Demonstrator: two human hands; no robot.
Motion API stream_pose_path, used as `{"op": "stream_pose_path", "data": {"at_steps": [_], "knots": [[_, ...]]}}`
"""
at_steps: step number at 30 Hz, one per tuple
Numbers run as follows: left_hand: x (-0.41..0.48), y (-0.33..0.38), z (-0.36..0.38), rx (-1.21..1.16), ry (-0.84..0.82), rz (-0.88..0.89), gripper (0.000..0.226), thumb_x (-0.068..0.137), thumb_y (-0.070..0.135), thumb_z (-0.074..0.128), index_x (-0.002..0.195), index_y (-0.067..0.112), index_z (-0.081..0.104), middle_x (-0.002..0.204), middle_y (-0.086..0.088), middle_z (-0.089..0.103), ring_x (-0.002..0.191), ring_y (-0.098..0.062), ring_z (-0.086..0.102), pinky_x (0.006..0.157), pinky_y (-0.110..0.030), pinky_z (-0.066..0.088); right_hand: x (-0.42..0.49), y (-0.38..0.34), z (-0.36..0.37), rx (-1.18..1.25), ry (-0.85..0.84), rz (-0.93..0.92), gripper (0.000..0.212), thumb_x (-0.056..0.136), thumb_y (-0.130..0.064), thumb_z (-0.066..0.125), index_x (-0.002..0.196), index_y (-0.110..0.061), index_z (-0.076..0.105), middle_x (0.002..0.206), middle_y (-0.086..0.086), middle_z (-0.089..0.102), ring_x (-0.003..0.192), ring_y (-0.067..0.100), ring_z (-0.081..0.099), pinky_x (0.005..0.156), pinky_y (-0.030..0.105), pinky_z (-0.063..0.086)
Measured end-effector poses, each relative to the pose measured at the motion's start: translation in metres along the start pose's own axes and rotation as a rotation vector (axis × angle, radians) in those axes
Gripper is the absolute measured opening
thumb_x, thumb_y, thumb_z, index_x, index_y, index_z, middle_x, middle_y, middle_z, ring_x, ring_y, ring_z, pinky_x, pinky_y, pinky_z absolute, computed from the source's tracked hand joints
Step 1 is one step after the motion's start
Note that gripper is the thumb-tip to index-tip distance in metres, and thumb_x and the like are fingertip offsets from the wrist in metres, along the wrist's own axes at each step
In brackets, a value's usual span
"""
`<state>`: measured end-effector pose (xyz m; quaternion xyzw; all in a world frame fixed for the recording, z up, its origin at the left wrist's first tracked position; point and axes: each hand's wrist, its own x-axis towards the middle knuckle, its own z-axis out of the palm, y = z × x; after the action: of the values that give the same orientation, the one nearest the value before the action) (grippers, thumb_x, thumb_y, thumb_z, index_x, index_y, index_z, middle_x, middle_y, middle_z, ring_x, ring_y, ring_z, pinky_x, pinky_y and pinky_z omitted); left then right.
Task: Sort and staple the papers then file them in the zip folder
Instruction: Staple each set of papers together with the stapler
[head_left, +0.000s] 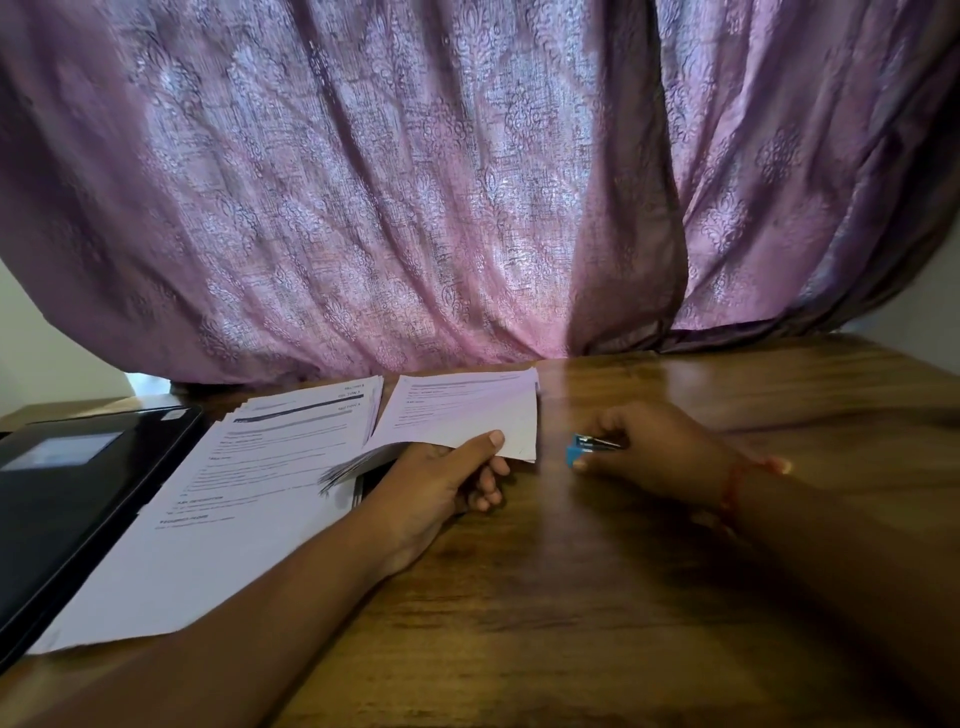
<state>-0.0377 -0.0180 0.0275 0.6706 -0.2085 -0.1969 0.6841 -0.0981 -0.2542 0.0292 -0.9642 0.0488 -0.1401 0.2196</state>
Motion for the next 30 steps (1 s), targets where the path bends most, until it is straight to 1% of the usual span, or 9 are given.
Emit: {"op": "stream_pose_path", "data": {"at_steps": [4, 8, 12, 18, 20, 22, 24, 26, 30], "knots": [[-0.001, 0.001, -0.001, 0.004, -0.006, 0.001, 0.023, 0.097, 0.025, 0.065, 0.086, 0.007, 0.073, 0.070, -0.012, 0.063, 0.063, -0.018, 0.062, 0.066, -0.028, 0.052, 0.004, 0.009, 0.008, -0.095, 0.038, -0.053, 0.034, 0.072, -0.051, 0.080, 0.088, -0.023, 0.073, 0.078, -0.004, 0.069, 0.072, 0.011, 0.060, 0.063, 0.031, 0.046], [0.000, 0.001, -0.001, 0.017, -0.016, -0.013, 0.027, 0.096, 0.026, 0.065, 0.087, 0.002, 0.073, 0.070, -0.012, 0.064, 0.064, -0.018, 0.063, 0.065, -0.026, 0.053, 0.008, 0.011, 0.008, -0.123, 0.030, -0.084, 0.032, 0.071, -0.055, 0.079, 0.080, -0.026, 0.069, 0.066, -0.008, 0.056, 0.065, 0.008, 0.051, 0.053, 0.023, 0.032], [0.000, 0.002, -0.003, 0.050, -0.059, -0.039, 0.029, 0.096, 0.029, 0.065, 0.089, 0.003, 0.075, 0.073, -0.013, 0.066, 0.070, -0.020, 0.065, 0.068, -0.027, 0.054, 0.005, 0.003, 0.000, -0.182, 0.103, -0.093, 0.043, 0.076, -0.059, 0.072, 0.065, -0.019, 0.059, 0.063, -0.002, 0.057, 0.063, 0.012, 0.052, 0.057, 0.033, 0.035], [-0.006, 0.012, -0.002, 0.007, -0.143, -0.133, 0.030, 0.097, 0.030, 0.065, 0.100, 0.001, 0.074, 0.080, -0.014, 0.064, 0.077, -0.020, 0.065, 0.075, -0.031, 0.056, 0.010, -0.045, 0.006, 0.382, 0.041, 0.199, 0.060, 0.085, -0.066, 0.057, 0.064, -0.010, 0.062, 0.054, -0.001, 0.064, 0.058, 0.019, 0.061, 0.064, 0.036, 0.050], [-0.006, 0.015, 0.000, -0.016, -0.140, -0.172, 0.030, 0.096, 0.028, 0.067, 0.106, 0.001, 0.073, 0.080, -0.013, 0.065, 0.077, -0.020, 0.066, 0.077, -0.032, 0.057, 0.015, -0.061, 0.007, 0.510, -0.059, 0.230, 0.030, 0.094, -0.042, 0.060, 0.073, -0.021, 0.063, 0.055, -0.016, 0.062, 0.060, 0.009, 0.057, 0.060, 0.018, 0.046], [-0.008, 0.020, 0.003, -0.088, -0.088, -0.230, 0.031, 0.095, 0.026, 0.069, 0.116, 0.003, 0.069, 0.082, -0.013, 0.068, 0.078, -0.022, 0.069, 0.075, -0.033, 0.059, 0.019, -0.071, 0.007, 0.644, -0.066, 0.302, 0.009, 0.097, -0.016, 0.060, 0.100, -0.011, 0.066, 0.075, -0.013, 0.065, 0.057, -0.001, 0.053, 0.045, 0.005, 0.038], [-0.011, 0.026, 0.001, -0.254, 0.029, -0.266, 0.033, 0.093, 0.024, 0.071, 0.121, 0.008, 0.065, 0.094, -0.018, 0.072, 0.085, -0.028, 0.073, 0.073, -0.036, 0.061, 0.023, -0.073, 0.013, 0.923, -0.034, 0.450, 0.018, 0.095, -0.002, 0.059, 0.113, -0.003, 0.063, 0.079, 0.000, 0.066, 0.049, 0.003, 0.059, 0.037, 0.011, 0.040], [-0.016, 0.033, -0.010, -0.434, 0.146, -0.239, 0.033, 0.094, 0.022, 0.070, 0.124, 0.011, 0.062, 0.111, -0.024, 0.071, 0.096, -0.035, 0.074, 0.072, -0.039, 0.063, 0.022, -0.079, 0.012, 1.115, -0.029, 0.571, 0.015, 0.093, 0.003, 0.058, 0.107, -0.004, 0.060, 0.081, 0.008, 0.065, 0.057, 0.011, 0.064, 0.038, 0.016, 0.046], [-0.032, 0.046, -0.043, -0.564, 0.259, -0.139, 0.037, 0.087, 0.017, 0.074, 0.122, 0.012, 0.064, 0.117, -0.021, 0.071, 0.109, -0.038, 0.068, 0.089, -0.049, 0.060, 0.015, -0.072, -0.003, 0.758, -0.065, 0.529, 0.014, 0.094, -0.006, 0.059, 0.080, -0.007, 0.058, 0.052, -0.002, 0.061, 0.038, 0.002, 0.055, 0.038, 0.019, 0.042]]}}
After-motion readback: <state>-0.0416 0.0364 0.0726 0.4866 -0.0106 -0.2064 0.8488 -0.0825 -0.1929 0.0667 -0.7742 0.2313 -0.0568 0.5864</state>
